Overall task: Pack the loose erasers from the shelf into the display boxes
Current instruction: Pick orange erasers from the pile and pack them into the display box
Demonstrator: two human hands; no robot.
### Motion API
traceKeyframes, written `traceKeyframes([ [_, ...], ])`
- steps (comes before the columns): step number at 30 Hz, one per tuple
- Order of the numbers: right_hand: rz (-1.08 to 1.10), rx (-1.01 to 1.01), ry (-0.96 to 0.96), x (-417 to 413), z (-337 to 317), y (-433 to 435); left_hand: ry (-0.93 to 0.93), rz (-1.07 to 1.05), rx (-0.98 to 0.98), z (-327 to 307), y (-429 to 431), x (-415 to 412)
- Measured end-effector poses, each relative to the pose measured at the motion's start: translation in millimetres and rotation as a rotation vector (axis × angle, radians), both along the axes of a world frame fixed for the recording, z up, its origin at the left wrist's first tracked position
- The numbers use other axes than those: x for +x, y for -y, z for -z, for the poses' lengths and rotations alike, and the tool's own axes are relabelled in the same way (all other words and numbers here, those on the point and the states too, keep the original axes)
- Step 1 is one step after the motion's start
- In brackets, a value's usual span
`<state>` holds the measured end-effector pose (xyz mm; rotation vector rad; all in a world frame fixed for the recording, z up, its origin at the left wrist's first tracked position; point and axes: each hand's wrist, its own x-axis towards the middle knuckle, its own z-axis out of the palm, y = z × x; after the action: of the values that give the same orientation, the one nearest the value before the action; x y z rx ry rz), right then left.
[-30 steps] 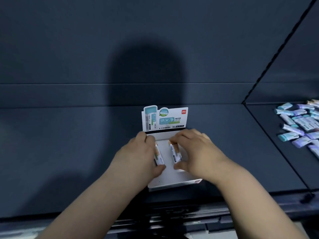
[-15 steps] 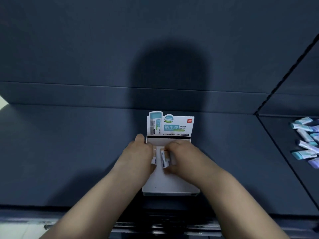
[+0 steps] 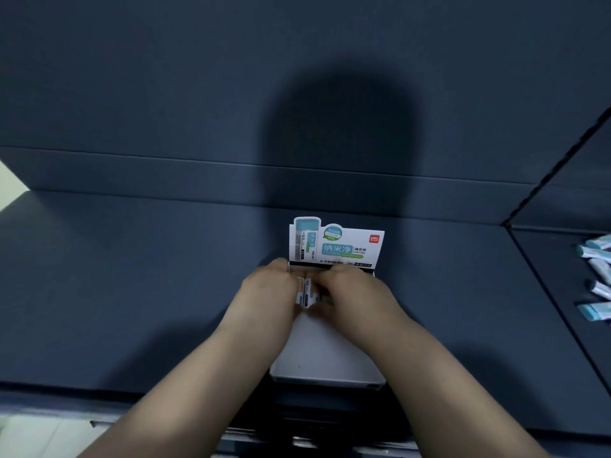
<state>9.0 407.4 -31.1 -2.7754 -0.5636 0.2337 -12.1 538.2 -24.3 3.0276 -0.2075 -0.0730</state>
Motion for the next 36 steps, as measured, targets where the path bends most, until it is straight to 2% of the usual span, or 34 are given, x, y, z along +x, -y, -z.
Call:
traceKeyframes([
  [14,0.007,0.049,-0.002,-2,-1,4,-0.032,0.002,-0.077,5,-3,0],
  [20,0.096,0.12,0.058,-2,-9,5,-0.022,0.048,-0.085,7,-8,1],
  [36,0.125,-0.022,-0.1,-9,-18,-4,-0.005,0.076,-0.049,-2,-12,-6],
])
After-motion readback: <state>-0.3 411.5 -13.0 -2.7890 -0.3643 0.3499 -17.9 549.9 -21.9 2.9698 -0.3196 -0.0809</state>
